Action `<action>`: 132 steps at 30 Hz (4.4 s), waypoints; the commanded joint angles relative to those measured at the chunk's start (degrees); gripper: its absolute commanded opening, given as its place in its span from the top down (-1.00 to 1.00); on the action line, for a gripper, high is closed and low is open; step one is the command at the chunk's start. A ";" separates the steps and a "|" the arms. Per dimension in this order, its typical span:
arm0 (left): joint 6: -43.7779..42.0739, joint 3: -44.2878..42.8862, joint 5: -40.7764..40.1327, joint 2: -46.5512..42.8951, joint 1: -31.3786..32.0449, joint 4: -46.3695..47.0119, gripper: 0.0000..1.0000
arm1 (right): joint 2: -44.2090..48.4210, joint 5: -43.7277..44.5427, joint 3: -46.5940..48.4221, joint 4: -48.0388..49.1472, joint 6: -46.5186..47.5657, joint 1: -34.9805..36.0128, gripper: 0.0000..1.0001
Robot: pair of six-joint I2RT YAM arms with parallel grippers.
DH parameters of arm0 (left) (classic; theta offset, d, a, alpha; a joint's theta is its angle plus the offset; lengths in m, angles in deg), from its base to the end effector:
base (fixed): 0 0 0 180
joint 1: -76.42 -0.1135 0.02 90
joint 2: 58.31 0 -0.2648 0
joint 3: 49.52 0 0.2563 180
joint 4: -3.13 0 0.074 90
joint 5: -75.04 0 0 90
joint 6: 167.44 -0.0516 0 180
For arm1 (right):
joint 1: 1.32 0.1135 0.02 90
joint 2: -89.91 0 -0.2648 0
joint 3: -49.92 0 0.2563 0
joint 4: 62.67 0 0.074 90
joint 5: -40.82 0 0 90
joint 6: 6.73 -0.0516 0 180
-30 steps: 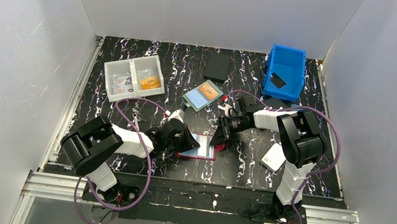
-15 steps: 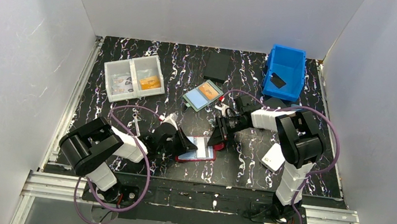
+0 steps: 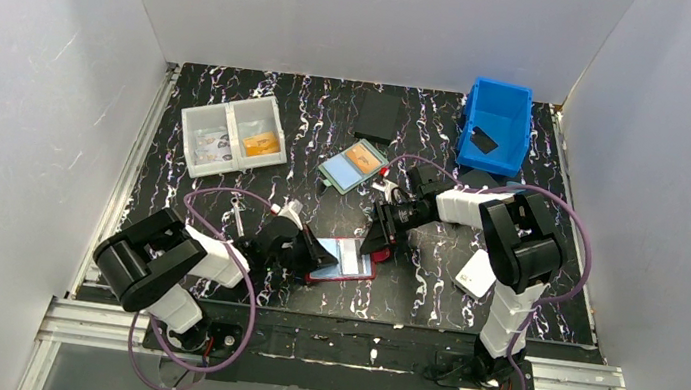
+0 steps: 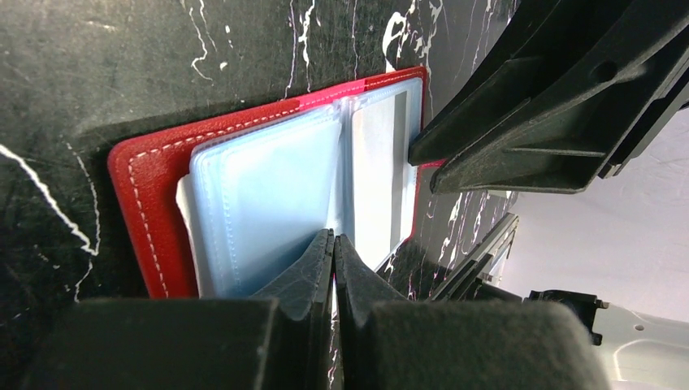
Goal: Take the credit cards out of the card holder
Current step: Remove the credit card from the card holder.
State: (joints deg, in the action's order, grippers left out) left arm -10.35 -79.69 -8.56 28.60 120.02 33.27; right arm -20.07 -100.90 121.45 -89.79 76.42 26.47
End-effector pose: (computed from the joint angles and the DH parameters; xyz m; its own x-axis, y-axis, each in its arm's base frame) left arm 0.1831 -0.1823 0.1075 -0.8240 -0.4794 -0.3021 -0.0038 0.5378 -0.8431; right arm 0.2952 0.2014 0.1065 -0.8684 -0.3741 -0.3254 -0.4759 0.4445 0.7589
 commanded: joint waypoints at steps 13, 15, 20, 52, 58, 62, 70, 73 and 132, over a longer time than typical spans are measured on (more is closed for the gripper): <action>-2.97 0.33 4.59 -3.94 -0.97 -1.43 0.63 | -2.23 5.82 1.56 -6.15 10.37 0.24 0.52; -2.83 0.24 5.12 -3.65 -1.29 -1.41 0.59 | -1.97 2.62 2.70 -8.27 12.94 0.23 0.51; -4.53 0.60 5.75 -4.74 -1.77 -1.41 0.57 | -0.85 -2.47 5.48 -15.01 22.19 -0.13 0.40; -6.94 -3.68 10.65 -4.38 -10.02 3.17 0.08 | -5.45 -16.17 11.95 -30.98 38.40 -2.35 0.20; -5.25 -4.35 13.36 -0.96 -10.06 7.68 0.22 | -6.24 -16.52 11.96 -30.91 37.74 -2.48 0.13; -3.44 -5.45 16.90 2.89 -9.94 11.19 0.44 | -6.78 -16.80 11.88 -30.37 36.77 -2.48 0.11; 0.94 -6.37 20.19 12.19 -9.46 18.10 0.53 | -7.46 -16.58 11.26 -28.44 34.54 -2.24 0.07; 1.51 -6.24 20.24 13.64 -8.94 18.55 0.52 | -7.66 -16.74 11.26 -28.06 33.85 -1.75 0.07; 3.42 -2.30 13.47 13.03 -5.90 9.37 0.40 | 0.40 8.41 3.15 -8.06 10.90 -0.64 0.41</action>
State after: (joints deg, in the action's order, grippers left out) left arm -6.28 -82.92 7.06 40.60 113.66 46.84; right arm -20.68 -97.99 125.83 -97.44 85.01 25.88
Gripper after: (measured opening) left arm 0.295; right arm 0.294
